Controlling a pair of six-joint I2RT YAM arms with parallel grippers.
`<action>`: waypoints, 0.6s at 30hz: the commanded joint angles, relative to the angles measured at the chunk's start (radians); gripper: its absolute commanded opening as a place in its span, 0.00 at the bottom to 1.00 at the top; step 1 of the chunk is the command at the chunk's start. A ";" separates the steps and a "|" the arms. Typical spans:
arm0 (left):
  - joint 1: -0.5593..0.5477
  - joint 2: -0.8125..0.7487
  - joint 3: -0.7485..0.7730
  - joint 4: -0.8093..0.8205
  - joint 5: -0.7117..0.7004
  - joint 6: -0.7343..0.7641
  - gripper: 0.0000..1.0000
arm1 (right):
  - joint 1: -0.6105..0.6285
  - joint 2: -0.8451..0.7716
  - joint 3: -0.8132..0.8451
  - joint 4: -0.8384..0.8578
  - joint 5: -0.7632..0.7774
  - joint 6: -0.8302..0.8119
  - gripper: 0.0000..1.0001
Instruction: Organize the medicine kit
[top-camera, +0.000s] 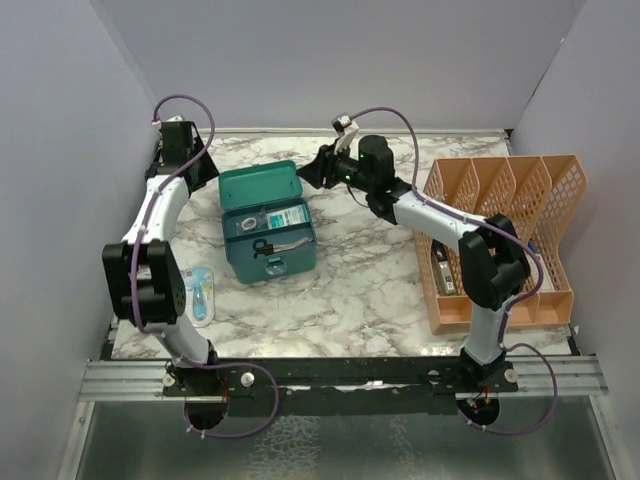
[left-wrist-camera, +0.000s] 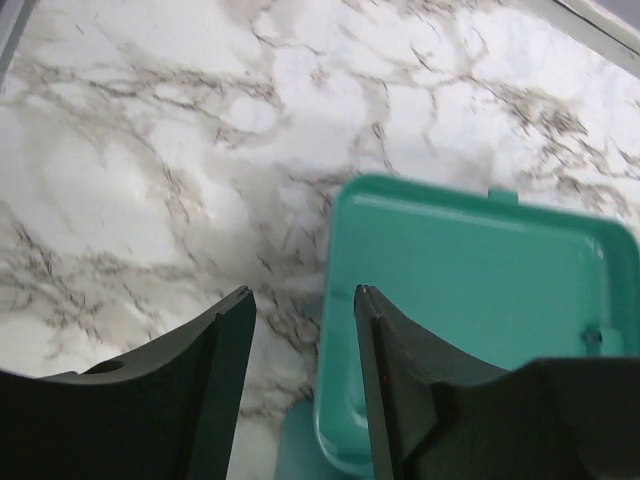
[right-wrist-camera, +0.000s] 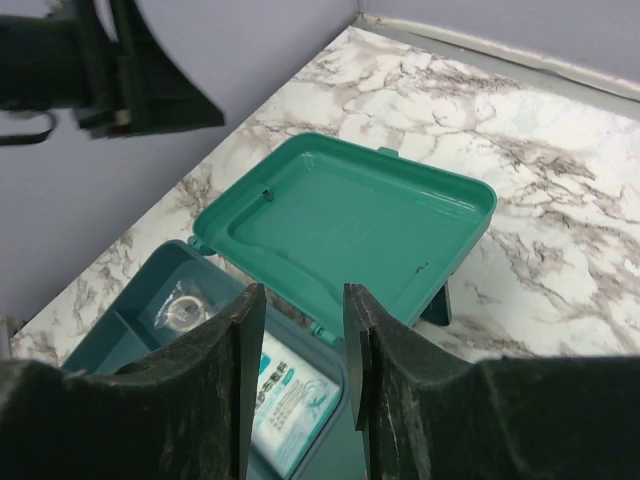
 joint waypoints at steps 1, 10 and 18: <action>0.057 0.187 0.163 0.007 0.097 0.056 0.46 | 0.025 -0.102 -0.033 -0.102 0.111 0.015 0.37; 0.063 0.332 0.270 0.025 0.257 0.068 0.52 | 0.037 -0.160 -0.088 -0.155 0.131 0.026 0.33; 0.063 0.371 0.259 0.005 0.208 0.056 0.33 | 0.039 -0.176 -0.105 -0.178 0.162 0.028 0.31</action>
